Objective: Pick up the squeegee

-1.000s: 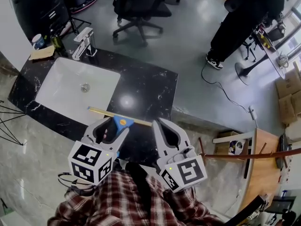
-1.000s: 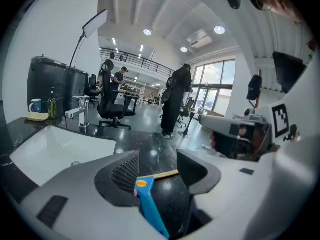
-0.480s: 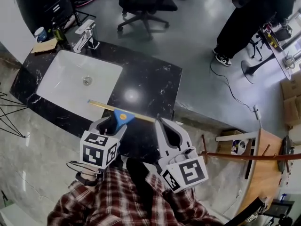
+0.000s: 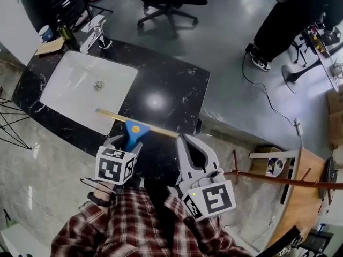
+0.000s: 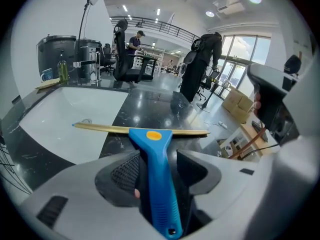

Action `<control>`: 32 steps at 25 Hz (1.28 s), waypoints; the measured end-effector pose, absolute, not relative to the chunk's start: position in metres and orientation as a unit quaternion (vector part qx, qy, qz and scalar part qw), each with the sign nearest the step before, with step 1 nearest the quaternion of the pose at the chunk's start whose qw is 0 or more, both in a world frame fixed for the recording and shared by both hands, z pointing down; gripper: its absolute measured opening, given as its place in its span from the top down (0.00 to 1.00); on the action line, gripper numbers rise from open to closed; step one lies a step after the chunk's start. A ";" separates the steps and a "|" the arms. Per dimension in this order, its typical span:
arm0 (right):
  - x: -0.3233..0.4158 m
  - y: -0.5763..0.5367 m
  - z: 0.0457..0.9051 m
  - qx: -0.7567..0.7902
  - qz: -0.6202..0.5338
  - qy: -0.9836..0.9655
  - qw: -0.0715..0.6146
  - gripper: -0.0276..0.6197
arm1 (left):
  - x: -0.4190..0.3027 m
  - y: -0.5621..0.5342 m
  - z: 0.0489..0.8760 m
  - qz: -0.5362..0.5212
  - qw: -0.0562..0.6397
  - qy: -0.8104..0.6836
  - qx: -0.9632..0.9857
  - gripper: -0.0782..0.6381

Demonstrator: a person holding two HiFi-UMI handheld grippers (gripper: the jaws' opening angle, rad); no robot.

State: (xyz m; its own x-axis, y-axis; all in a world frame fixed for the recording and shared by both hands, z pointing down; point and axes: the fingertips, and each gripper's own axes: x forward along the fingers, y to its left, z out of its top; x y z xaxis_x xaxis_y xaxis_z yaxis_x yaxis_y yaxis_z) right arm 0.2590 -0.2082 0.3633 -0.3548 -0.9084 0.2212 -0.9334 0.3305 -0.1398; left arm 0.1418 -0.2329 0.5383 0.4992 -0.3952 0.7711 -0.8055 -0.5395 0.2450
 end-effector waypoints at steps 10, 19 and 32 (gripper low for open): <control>0.267 -0.222 0.371 0.555 0.133 -0.819 0.047 0.94 | 0.141 -0.236 0.557 0.361 0.318 -0.379 0.790 0.59; 0.268 -0.230 0.374 0.554 0.142 -0.819 0.045 0.94 | 0.141 -0.236 0.559 0.390 0.304 -0.383 0.780 0.59; 0.262 -0.232 0.372 0.557 0.143 -0.817 0.044 0.94 | 0.135 -0.241 0.557 0.399 0.289 -0.376 0.785 0.70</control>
State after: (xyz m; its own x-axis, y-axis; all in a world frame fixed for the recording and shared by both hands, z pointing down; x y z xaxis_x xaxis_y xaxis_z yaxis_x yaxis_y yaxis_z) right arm 0.2624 -0.2323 0.3723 -0.3766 -0.8971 0.2308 -0.9223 0.3398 -0.1844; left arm 0.1348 -0.2407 0.5575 0.3996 -0.3592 0.8434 -0.8207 -0.5501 0.1546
